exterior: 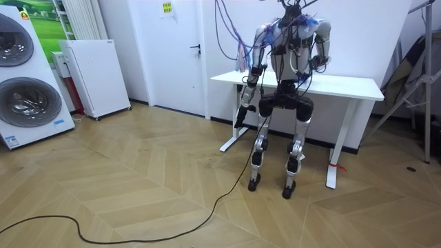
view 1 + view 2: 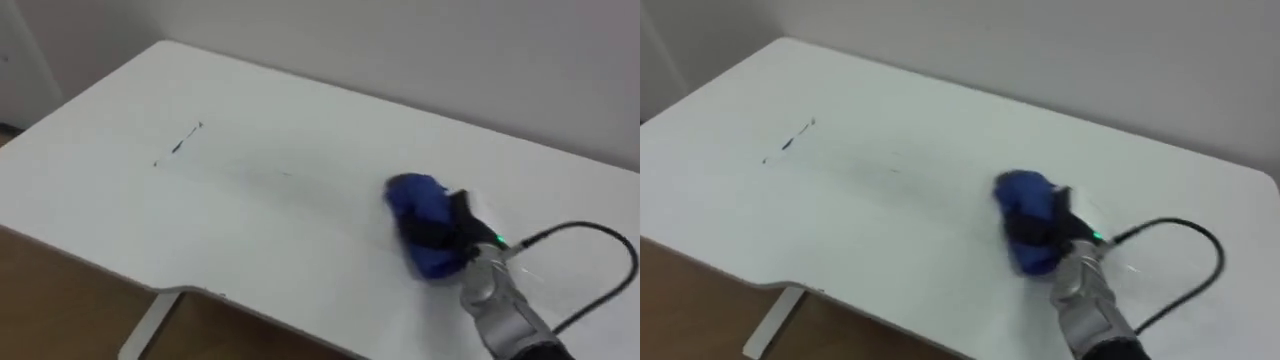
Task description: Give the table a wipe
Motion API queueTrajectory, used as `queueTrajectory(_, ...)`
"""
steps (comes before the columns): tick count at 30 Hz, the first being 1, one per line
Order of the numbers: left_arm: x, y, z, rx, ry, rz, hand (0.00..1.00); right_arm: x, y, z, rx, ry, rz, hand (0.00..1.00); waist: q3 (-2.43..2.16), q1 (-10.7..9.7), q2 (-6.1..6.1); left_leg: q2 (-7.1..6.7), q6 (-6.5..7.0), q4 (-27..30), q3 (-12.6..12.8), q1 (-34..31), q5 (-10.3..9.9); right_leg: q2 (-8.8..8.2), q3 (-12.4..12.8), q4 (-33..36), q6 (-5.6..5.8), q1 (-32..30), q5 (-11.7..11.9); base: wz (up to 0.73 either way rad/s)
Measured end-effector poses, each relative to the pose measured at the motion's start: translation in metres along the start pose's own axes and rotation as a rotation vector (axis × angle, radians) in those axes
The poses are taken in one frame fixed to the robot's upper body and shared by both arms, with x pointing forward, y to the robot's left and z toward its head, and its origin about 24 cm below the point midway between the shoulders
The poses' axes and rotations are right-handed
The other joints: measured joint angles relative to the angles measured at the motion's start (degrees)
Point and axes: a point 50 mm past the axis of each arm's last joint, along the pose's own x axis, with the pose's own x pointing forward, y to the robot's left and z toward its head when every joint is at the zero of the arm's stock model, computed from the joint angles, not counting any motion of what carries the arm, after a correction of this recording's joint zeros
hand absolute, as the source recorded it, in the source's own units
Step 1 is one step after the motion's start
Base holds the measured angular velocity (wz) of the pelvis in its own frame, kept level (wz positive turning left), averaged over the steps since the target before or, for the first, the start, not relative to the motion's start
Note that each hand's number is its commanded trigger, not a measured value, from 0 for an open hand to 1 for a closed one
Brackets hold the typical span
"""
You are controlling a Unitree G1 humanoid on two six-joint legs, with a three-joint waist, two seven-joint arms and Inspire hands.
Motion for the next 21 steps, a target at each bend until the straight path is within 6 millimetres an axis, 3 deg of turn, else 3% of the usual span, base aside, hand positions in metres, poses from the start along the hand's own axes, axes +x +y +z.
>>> queueTrajectory(2, -0.002, -0.002, -0.009, 0.000, 0.029, 0.001, 0.00, 0.000, -0.004, 0.001, -0.001, -0.016, -0.010, 1.00, -0.08, 0.0, -0.11, -0.42, 0.17, -0.1, -0.6, -0.3, 0.1, -0.49, -1.2, -0.6, 0.24, 0.6, -0.1, 0.54)
queueTrajectory(5, -0.004, -0.004, -0.028, -0.020, 0.069, -0.001, 0.00, -0.007, -0.009, -0.033, -0.051, 0.034, -0.049, 1.00, -0.20, -2.7, -0.49, -0.97, 0.42, 0.0, -1.2, -0.2, 0.3, -1.11, -2.2, -0.8, 0.38, 2.3, -0.2, 0.60)
queueTrajectory(7, -0.004, 0.000, -0.033, -0.029, 0.069, 0.012, 0.00, -0.024, -0.025, -0.084, -0.080, 0.138, -0.129, 1.00, -0.34, -4.5, -1.04, -1.48, 0.82, -0.1, -0.3, 0.3, 0.5, -1.76, -1.9, -0.5, 0.71, 3.3, -0.4, 0.52)
queueTrajectory(9, -0.004, 0.004, -0.040, -0.034, 0.081, 0.026, 0.00, -0.045, -0.030, -0.118, -0.052, 0.226, -0.188, 1.00, -0.56, -4.7, -1.54, -1.74, 0.83, -0.1, 0.8, 1.3, 0.5, -2.13, -1.8, -0.6, 0.78, 4.3, -0.5, 0.02)
queueTrajectory(11, -0.005, 0.009, -0.048, -0.034, 0.103, 0.040, 0.00, -0.063, -0.031, -0.141, -0.029, 0.299, -0.223, 1.00, -0.92, -6.0, -2.18, -2.00, 0.83, -0.1, 1.1, 2.2, 0.5, -2.39, -1.8, -0.6, 0.85, 5.2, -0.4, -0.12)
queueTrajectory(13, -0.005, 0.018, -0.051, -0.053, 0.106, 0.064, 0.00, -0.078, -0.033, -0.166, -0.008, 0.398, -0.259, 1.00, -0.89, -7.5, -2.50, -2.10, 0.83, -0.5, 2.2, 3.5, 0.5, -2.57, -1.5, -0.6, 1.03, 6.3, -0.3, -0.14)
queueTrajectory(17, -0.002, 0.024, -0.041, -0.058, 0.073, 0.085, 0.00, -0.084, -0.033, -0.177, 0.006, 0.457, -0.267, 1.00, -0.98, -7.6, -2.39, -2.14, 1.28, -0.5, 3.8, 4.6, 0.2, -2.71, -0.3, -0.7, 1.28, 6.8, -0.3, -0.29)
queueTrajectory(21, 0.000, 0.017, -0.025, -0.042, 0.031, 0.082, 0.00, -0.072, -0.030, -0.166, -0.006, 0.453, -0.258, 1.00, -1.11, -6.8, -1.15, -1.67, 2.26, -0.8, 4.7, 5.4, -1.2, -2.17, 0.6, -0.8, 1.93, 6.6, -0.7, -0.31)
